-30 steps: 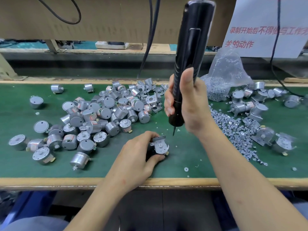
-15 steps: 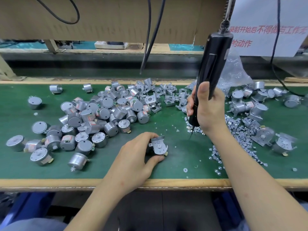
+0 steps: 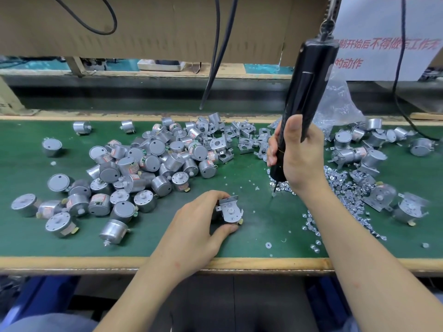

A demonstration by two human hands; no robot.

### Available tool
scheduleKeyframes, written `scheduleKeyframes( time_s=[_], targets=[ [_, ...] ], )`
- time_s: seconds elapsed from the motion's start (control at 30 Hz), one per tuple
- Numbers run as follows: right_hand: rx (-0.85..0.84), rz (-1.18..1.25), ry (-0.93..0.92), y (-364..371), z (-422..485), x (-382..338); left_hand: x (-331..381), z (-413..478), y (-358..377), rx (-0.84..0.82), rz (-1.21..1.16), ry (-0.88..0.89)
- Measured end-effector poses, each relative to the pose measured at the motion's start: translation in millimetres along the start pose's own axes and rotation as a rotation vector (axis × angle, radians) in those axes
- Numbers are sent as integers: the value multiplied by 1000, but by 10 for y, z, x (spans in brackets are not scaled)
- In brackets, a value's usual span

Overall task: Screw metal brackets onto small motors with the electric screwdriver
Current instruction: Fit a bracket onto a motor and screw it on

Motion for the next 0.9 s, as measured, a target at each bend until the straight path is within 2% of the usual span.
scheduleKeyframes(
  time_s=[0.9],
  targets=[
    [-3,-26,-1,-35,-12,54,7,4,1,-9,-5,-1]
  ],
)
Point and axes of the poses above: each hand's wrist, its own z-axis towards the middle knuckle, its own y-axis out of the palm, x = y × z, the point moved 2 cm from there along z, towards the middle knuckle, and after that the axes turned 5 degrees about z, right-handed, at the moved point
